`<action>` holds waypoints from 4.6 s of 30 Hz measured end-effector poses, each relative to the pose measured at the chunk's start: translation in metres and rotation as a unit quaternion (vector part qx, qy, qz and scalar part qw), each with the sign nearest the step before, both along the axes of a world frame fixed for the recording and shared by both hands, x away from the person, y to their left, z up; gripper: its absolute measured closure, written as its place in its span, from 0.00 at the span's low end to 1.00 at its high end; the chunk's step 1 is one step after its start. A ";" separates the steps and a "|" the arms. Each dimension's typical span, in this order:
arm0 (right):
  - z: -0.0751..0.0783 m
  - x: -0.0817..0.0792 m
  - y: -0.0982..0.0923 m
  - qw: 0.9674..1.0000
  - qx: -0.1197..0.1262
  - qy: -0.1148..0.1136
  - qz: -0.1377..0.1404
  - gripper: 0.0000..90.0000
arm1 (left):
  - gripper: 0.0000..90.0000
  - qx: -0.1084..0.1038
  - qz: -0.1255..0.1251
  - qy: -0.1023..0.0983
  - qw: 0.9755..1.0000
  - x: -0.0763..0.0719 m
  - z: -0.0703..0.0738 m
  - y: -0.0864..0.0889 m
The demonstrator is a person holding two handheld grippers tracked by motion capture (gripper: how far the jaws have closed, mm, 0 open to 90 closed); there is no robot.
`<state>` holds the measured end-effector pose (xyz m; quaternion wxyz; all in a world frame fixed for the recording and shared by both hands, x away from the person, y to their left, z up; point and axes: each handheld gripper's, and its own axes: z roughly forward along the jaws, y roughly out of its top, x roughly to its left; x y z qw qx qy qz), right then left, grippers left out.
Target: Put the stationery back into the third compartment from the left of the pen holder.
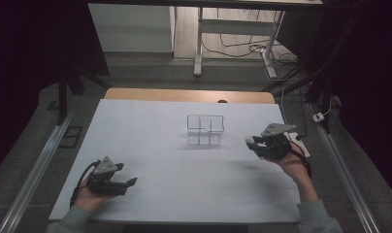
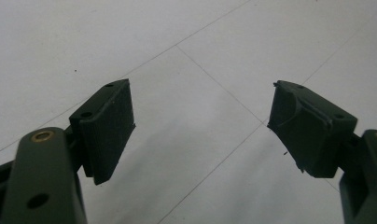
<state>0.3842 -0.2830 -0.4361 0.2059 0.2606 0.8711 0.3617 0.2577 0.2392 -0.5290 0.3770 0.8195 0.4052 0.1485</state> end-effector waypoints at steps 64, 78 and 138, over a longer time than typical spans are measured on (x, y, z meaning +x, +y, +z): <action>0.035 0.006 0.056 0.986 0.139 -0.091 -0.016 0.72 | 0.24 0.000 0.000 -0.004 1.000 0.000 0.001 -0.001; 0.037 0.012 0.075 0.985 0.144 -0.095 -0.007 0.72 | 0.24 -0.001 0.000 -0.005 1.000 -0.001 0.001 0.000; 0.010 0.062 0.115 0.983 0.160 -0.088 -0.015 0.72 | 0.24 0.008 -0.002 -0.004 1.000 -0.001 0.000 0.000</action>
